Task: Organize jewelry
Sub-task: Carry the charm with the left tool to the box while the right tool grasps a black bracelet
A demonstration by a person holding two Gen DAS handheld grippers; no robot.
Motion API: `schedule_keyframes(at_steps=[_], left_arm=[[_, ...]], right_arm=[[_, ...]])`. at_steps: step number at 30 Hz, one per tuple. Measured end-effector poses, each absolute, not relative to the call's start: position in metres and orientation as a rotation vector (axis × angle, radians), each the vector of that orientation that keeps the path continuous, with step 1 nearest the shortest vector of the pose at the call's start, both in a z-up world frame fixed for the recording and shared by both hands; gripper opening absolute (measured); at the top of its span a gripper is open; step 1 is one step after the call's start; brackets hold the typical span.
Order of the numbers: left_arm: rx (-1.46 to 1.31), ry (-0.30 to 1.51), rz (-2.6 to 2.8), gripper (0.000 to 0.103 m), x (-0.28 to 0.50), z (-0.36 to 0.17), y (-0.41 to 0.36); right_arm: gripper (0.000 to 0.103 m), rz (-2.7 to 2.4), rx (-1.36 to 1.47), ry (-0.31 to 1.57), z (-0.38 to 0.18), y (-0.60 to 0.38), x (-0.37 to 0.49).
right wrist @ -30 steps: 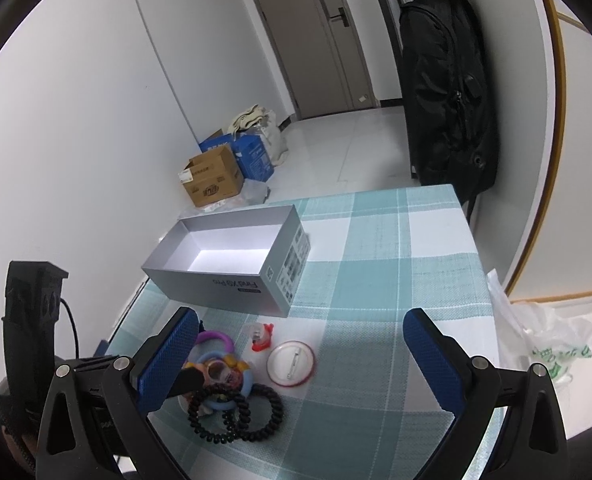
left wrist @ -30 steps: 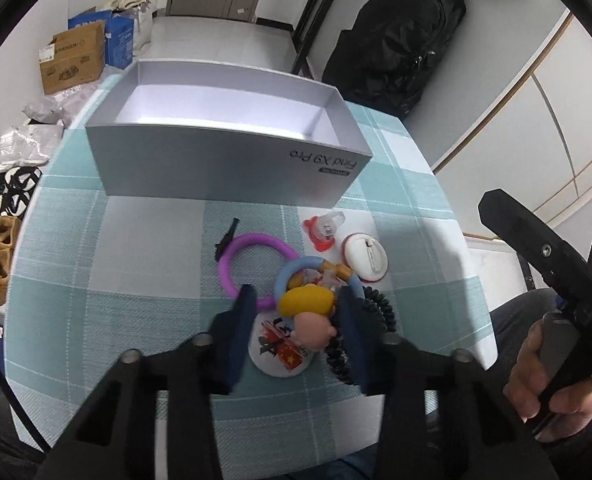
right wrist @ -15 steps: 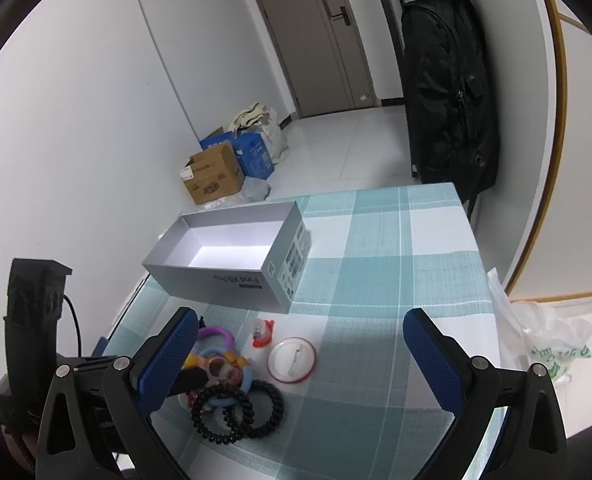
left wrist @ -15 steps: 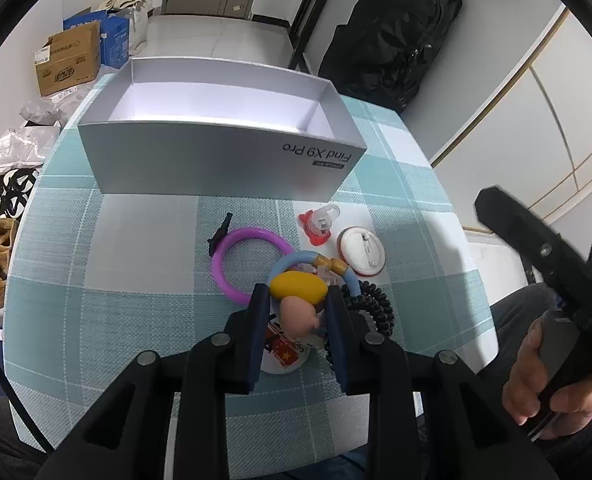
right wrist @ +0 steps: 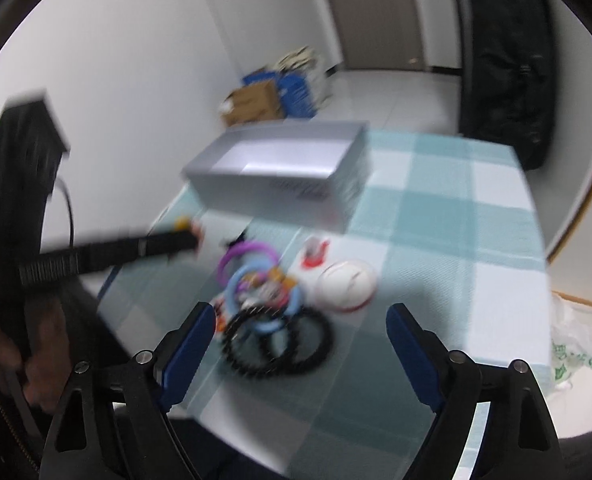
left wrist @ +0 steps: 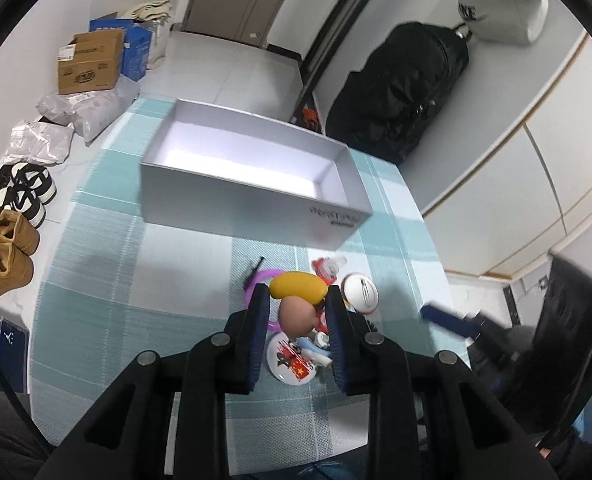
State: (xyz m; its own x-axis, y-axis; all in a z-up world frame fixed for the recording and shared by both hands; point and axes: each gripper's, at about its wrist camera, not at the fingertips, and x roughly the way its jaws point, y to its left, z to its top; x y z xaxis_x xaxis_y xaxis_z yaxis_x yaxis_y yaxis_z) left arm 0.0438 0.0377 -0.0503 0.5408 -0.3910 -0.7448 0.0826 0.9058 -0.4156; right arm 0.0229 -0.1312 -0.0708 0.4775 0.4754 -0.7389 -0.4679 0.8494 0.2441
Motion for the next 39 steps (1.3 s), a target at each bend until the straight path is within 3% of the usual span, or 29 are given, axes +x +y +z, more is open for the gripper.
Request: schedule_keyframes(at_steps=[7, 13, 15, 21, 39], left_arm=[[-0.370, 0.919, -0.286, 0.023, 0.041, -0.042, 0.044], [-0.390, 0.902, -0.289, 0.023, 0.038, -0.039, 0.055], [-0.395, 0.899, -0.288, 0.023, 0.038, -0.038, 0.056], [-0.395, 0.895, -0.293, 0.023, 0.038, -0.037, 0.057], [-0.410, 0.882, -0.279, 0.023, 0.064, -0.025, 0.058]], right_arm=[[0.084, 0.596, -0.151, 0.901, -0.085, -0.100, 0.012], [0.066, 0.578, -0.225, 0.924, -0.096, -0.089, 0.010], [0.052, 0.580, -0.242, 0.917, -0.097, -0.088, 0.009], [0.047, 0.574, -0.235, 0.900, -0.093, -0.093, 0.009], [0.047, 0.626, 0.039, 0.729, -0.027, -0.117, 0.049]])
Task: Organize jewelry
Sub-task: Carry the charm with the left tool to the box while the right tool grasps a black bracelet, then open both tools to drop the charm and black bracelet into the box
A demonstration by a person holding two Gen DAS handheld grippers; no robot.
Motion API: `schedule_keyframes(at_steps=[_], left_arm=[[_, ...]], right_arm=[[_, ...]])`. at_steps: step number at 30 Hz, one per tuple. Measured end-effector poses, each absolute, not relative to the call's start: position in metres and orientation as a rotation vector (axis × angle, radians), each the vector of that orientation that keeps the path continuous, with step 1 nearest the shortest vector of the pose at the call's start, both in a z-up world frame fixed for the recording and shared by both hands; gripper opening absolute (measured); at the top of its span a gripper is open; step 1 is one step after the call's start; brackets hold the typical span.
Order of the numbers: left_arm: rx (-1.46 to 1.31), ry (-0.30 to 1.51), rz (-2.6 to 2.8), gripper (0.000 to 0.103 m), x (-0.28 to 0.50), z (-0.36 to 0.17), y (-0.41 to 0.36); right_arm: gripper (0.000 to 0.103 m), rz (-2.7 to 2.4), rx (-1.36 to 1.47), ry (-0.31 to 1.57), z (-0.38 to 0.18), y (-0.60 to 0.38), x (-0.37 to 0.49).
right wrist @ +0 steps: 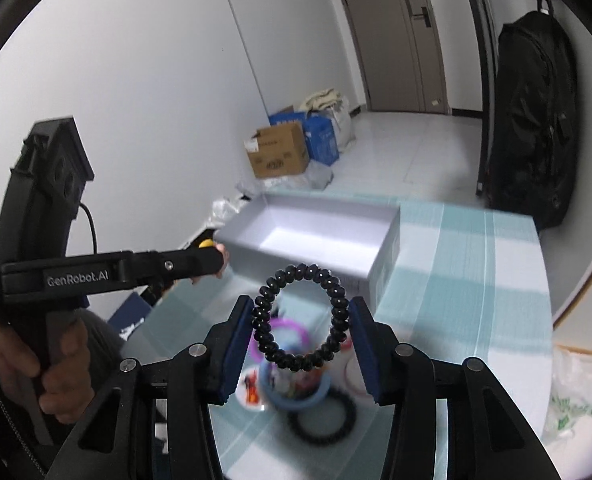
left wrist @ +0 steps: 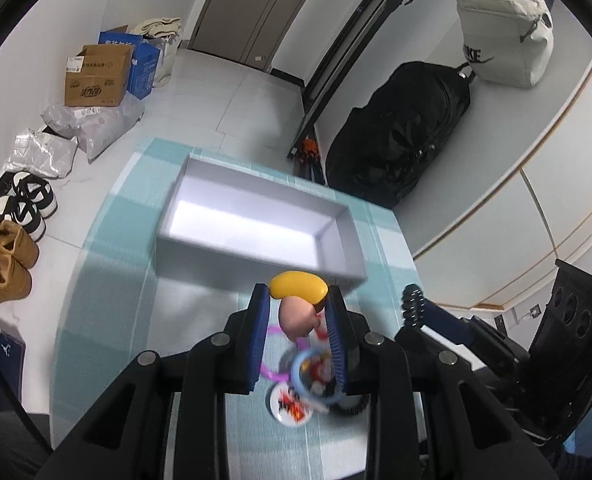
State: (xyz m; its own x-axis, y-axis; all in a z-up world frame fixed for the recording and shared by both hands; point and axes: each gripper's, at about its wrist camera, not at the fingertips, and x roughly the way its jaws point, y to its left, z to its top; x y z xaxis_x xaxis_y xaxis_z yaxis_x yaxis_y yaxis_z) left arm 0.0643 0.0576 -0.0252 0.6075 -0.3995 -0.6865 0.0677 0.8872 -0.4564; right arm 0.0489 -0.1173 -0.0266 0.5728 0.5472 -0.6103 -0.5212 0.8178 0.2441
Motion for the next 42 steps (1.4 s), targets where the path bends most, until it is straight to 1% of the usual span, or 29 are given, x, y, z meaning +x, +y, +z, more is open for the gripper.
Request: schedule_keyframes(at_steps=[5, 11, 17, 20, 35, 36, 40, 41, 42], left_arm=[[-0.405, 0.880, -0.266, 0.023, 0.088, -0.023, 0.063], [-0.392, 0.893, -0.250, 0.023, 0.123, -0.030, 0.066], [-0.389, 0.916, -0.257, 0.023, 0.146, -0.039, 0.070], [-0.396, 0.942, -0.272, 0.023, 0.158, -0.045, 0.069], [-0.416, 1.003, -0.295, 0.023, 0.171, -0.055, 0.063], [-0.417, 1.002, -0.299, 0.023, 0.171, -0.055, 0.063], [-0.462, 1.016, -0.328, 0.023, 0.174, -0.057, 0.065], [-0.489, 1.029, -0.338, 0.023, 0.175, -0.059, 0.068], [-0.512, 1.038, -0.346, 0.023, 0.176, -0.060, 0.069]], right_arm=[[0.047, 0.647, 0.051, 0.714, -0.016, -0.117, 0.080], [0.047, 0.675, 0.035, 0.710, -0.020, -0.101, 0.119], [0.047, 0.713, -0.012, 0.732, -0.032, -0.082, 0.147], [0.047, 0.713, -0.005, 0.772, -0.043, -0.077, 0.160], [0.047, 0.719, -0.036, 0.803, -0.052, -0.072, 0.164], [0.050, 0.718, -0.044, 0.799, -0.051, -0.071, 0.164], [0.051, 0.732, -0.057, 0.776, -0.048, -0.068, 0.160], [0.054, 0.739, -0.063, 0.772, -0.047, -0.068, 0.159], [0.061, 0.743, -0.077, 0.762, -0.047, -0.067, 0.157]])
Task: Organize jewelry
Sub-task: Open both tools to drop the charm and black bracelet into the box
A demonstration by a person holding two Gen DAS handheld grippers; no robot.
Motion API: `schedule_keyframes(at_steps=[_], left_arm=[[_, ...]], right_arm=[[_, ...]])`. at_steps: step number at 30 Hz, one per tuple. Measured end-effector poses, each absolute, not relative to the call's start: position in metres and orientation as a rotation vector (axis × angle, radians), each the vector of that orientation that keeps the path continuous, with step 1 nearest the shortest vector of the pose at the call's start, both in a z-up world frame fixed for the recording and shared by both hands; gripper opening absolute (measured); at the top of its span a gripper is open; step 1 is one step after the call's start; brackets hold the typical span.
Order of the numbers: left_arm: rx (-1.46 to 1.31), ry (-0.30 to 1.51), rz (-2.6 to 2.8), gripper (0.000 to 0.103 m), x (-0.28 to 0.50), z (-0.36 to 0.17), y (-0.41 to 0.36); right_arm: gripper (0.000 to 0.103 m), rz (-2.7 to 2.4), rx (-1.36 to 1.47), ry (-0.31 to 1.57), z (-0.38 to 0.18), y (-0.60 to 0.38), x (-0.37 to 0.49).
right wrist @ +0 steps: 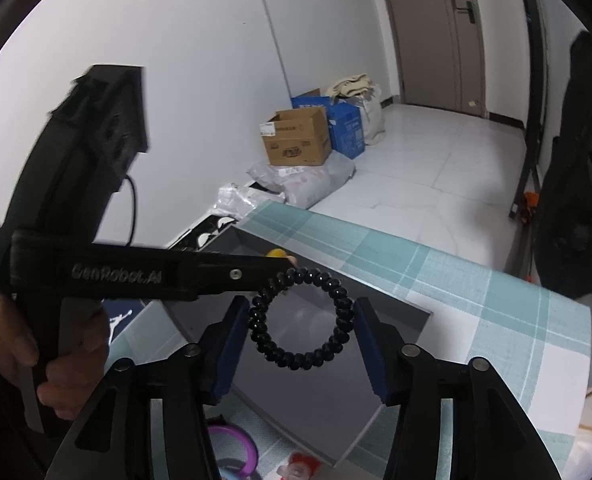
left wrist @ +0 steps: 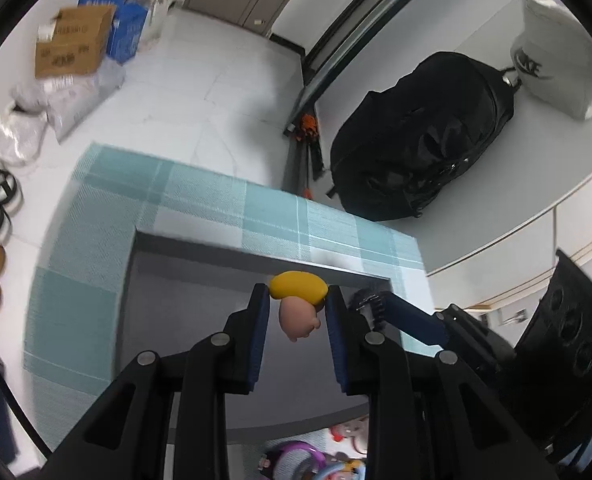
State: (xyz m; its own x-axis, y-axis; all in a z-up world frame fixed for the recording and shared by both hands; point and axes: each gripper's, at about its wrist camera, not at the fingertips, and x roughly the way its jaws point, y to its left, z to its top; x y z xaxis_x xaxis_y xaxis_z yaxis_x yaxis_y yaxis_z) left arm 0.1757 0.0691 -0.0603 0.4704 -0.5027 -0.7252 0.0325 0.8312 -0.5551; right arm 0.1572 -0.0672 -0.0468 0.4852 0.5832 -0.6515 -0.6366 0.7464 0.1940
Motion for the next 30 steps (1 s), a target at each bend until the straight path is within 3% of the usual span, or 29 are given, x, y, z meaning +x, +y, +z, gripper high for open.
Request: schedule_keyframes(at_steps=[2, 5, 13, 30], left_arm=[[-0.549, 1.045, -0.362, 0.028, 0.175, -0.063, 0.072], [-0.575, 1.020, -0.365, 0.040, 0.172, -0.060, 0.075], [-0.572, 0.959, -0.347, 0.053, 0.160, -0.049, 0.081], [-0.305, 0.797, -0.121, 0.054, 0.093, -0.024, 0.064]], right_arm=[[0.074, 0.736, -0.104, 0.734, -0.045, -0.068, 0.153], [0.076, 0.738, -0.115, 0.701, -0.041, -0.070, 0.148], [0.083, 0.702, -0.072, 0.670, -0.033, -0.088, 0.139], [0.098, 0.565, 0.064, 0.595, -0.010, -0.140, 0.086]])
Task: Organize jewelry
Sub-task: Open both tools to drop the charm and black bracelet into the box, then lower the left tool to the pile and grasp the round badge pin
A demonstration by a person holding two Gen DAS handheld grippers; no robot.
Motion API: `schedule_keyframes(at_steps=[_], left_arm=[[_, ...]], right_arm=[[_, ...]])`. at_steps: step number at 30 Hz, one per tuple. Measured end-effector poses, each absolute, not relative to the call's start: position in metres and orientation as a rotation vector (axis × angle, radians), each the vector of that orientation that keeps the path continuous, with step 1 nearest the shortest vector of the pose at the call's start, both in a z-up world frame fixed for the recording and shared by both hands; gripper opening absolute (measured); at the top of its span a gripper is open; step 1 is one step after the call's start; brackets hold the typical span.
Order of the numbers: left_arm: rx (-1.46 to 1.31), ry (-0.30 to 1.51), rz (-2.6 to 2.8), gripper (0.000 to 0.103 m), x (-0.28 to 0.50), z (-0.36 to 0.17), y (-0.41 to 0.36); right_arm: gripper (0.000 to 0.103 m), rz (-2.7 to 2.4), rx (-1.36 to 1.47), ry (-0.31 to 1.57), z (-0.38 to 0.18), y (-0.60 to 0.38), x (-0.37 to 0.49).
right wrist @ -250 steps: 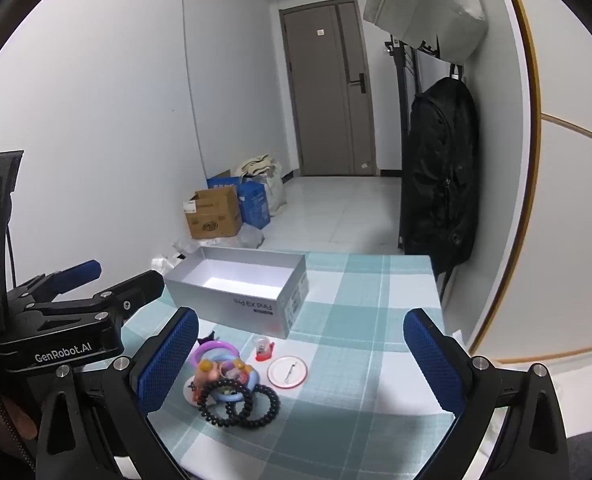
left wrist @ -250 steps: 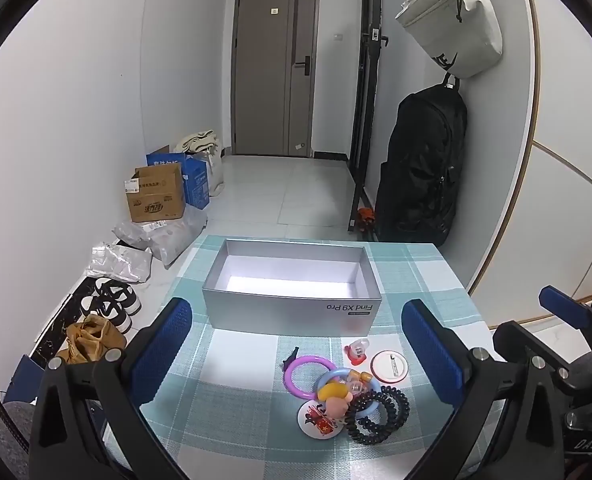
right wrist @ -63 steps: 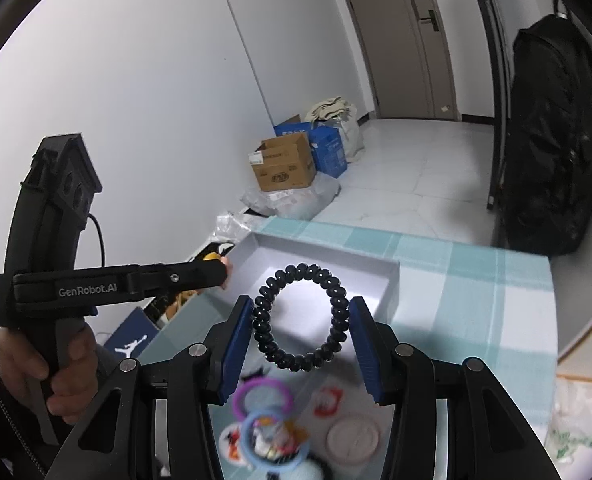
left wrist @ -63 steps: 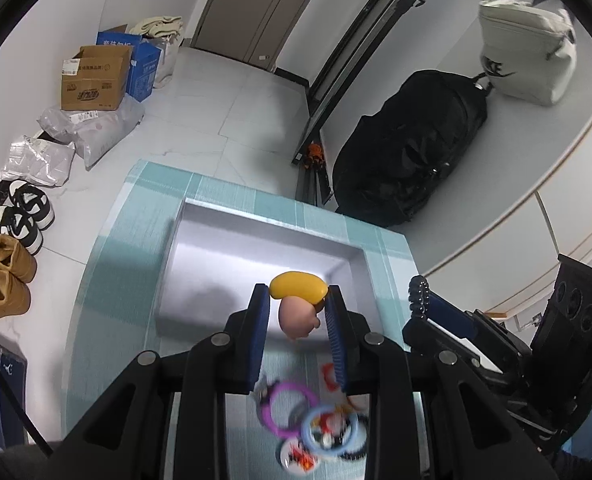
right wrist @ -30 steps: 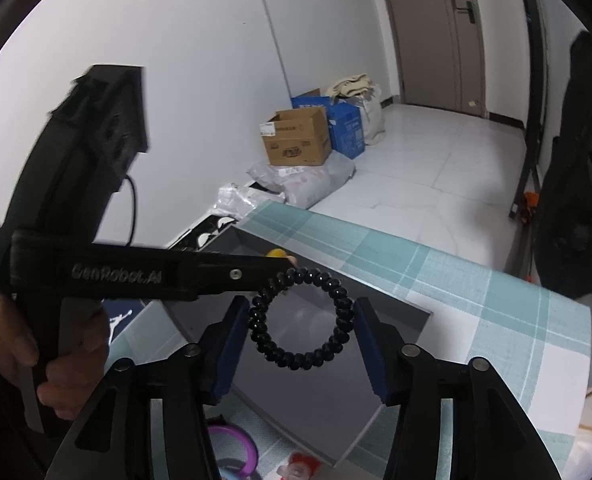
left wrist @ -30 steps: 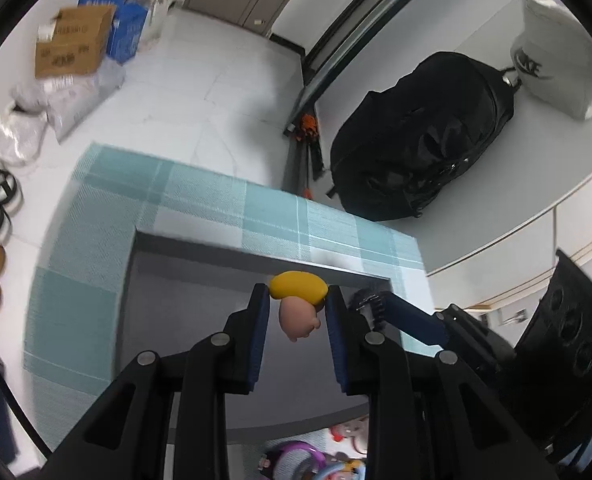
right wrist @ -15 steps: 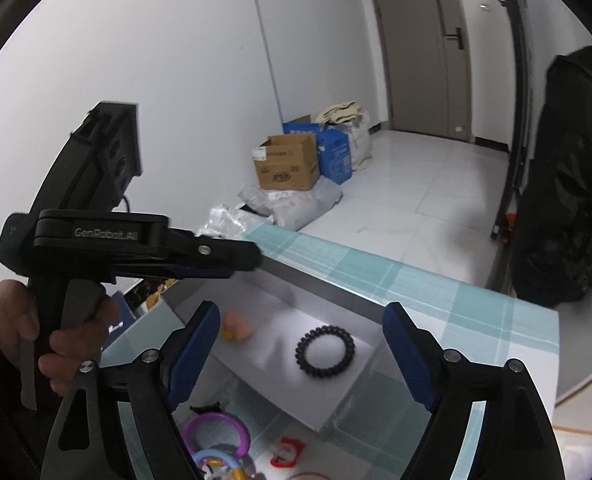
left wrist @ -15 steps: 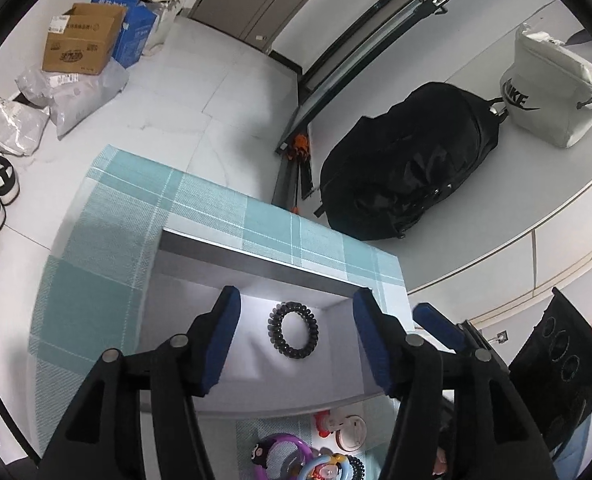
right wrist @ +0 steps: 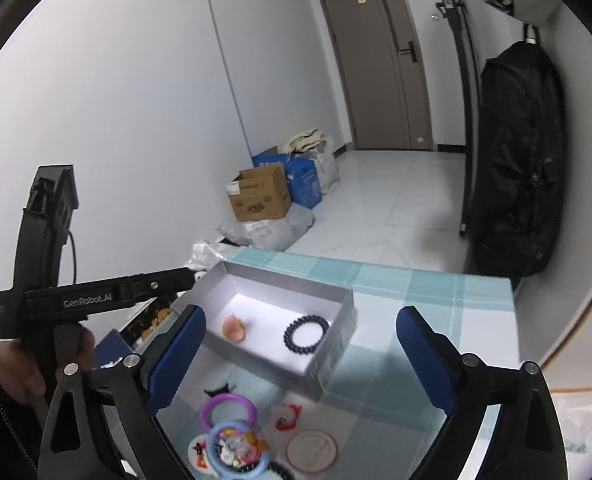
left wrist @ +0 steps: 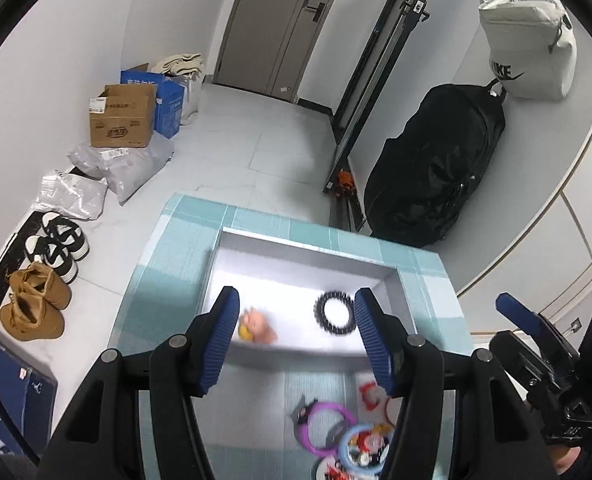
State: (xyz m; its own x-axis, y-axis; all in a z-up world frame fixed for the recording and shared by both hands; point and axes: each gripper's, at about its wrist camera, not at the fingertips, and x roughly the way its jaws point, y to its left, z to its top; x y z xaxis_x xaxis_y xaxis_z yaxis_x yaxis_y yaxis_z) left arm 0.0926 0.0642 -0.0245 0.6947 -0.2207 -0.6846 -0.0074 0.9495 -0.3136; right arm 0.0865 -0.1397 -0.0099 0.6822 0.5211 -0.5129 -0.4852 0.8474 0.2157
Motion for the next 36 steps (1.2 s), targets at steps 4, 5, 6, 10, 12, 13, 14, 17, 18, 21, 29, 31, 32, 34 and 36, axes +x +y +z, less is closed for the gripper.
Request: schedule_keyframes(at_steps=[4, 5, 6, 10, 12, 13, 14, 17, 18, 21, 29, 31, 32, 34, 36], left_arm=[[-0.278, 0.807, -0.092, 0.055, 0.083, -0.025, 0.059], [-0.269, 0.807, -0.089, 0.055, 0.080, -0.024, 0.058], [-0.264, 0.805, -0.088, 0.055, 0.078, -0.023, 0.056], [-0.252, 0.825, -0.089, 0.059, 0.063, -0.028, 0.051], [-0.256, 0.854, -0.094, 0.067, 0.056, -0.035, 0.048], [-0.253, 0.868, -0.097, 0.068, 0.053, -0.037, 0.046], [-0.247, 0.880, -0.100, 0.068, 0.050, -0.040, 0.043], [-0.213, 0.929, -0.112, 0.068, 0.044, -0.049, 0.035], [-0.202, 0.951, -0.115, 0.068, 0.042, -0.052, 0.032], [-0.171, 0.983, -0.112, 0.068, 0.034, -0.059, 0.025], [-0.056, 1.099, -0.167, 0.068, 0.032, -0.079, 0.008], [-0.006, 1.115, -0.160, 0.068, 0.033, -0.084, 0.003], [0.003, 1.122, -0.163, 0.068, 0.033, -0.085, 0.001], [0.028, 1.129, -0.169, 0.068, 0.033, -0.088, -0.001], [0.065, 1.127, -0.170, 0.068, 0.034, -0.089, -0.005]], right_arm=[[0.098, 0.545, 0.077, 0.617, -0.014, -0.148, 0.070], [0.099, 0.541, 0.074, 0.619, -0.015, -0.149, 0.066], [0.100, 0.533, 0.066, 0.619, -0.015, -0.151, 0.061], [0.103, 0.518, 0.058, 0.632, -0.020, -0.153, 0.049], [0.103, 0.509, 0.046, 0.644, -0.025, -0.155, 0.044], [0.103, 0.504, 0.038, 0.650, -0.026, -0.155, 0.043], [0.103, 0.500, 0.026, 0.655, -0.028, -0.155, 0.043], [0.103, 0.485, -0.008, 0.679, -0.036, -0.152, 0.042], [0.103, 0.481, -0.013, 0.691, -0.039, -0.152, 0.042], [0.103, 0.468, -0.026, 0.706, -0.043, -0.152, 0.042], [0.103, 0.428, 0.013, 0.715, -0.045, -0.162, 0.043], [0.103, 0.419, 0.020, 0.720, -0.045, -0.164, 0.043], [0.103, 0.416, 0.019, 0.721, -0.045, -0.165, 0.043], [0.103, 0.414, 0.009, 0.721, -0.045, -0.164, 0.041], [0.103, 0.411, -0.002, 0.719, -0.045, -0.164, 0.040]])
